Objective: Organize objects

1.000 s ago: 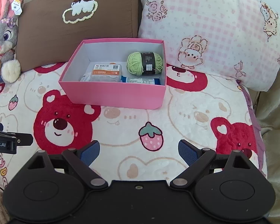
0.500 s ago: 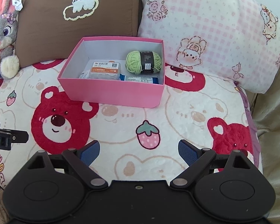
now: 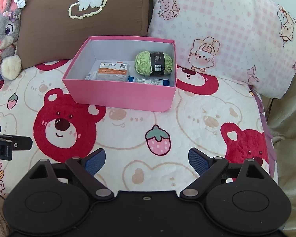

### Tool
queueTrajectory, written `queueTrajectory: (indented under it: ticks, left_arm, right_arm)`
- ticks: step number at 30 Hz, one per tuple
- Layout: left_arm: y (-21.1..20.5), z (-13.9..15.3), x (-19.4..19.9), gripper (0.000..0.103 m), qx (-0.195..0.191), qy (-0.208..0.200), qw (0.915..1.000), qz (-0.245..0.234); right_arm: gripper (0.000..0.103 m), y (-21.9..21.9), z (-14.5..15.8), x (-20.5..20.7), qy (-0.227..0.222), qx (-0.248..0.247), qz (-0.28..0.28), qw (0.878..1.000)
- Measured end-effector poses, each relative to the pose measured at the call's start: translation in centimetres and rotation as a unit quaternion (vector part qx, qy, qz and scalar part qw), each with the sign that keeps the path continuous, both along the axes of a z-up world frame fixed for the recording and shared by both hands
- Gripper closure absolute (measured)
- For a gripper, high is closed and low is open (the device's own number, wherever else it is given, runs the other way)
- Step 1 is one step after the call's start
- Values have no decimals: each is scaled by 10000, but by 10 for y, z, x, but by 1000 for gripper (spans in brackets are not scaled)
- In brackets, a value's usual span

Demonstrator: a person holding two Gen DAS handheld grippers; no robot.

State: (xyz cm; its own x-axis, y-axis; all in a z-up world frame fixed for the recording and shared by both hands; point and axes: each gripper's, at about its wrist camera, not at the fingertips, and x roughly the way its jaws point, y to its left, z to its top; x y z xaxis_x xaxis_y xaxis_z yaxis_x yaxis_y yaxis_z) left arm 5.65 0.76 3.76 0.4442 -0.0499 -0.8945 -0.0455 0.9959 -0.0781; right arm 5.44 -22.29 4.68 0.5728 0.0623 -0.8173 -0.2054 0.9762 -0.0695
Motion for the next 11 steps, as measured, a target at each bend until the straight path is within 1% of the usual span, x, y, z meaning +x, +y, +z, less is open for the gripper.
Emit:
queueTrajectory:
  ticks: [11]
  left_arm:
    - [-3,1,-2,1,32,-3,10000,-36]
  right_arm:
    - [10,-1,0,0,10,-14,20,10000]
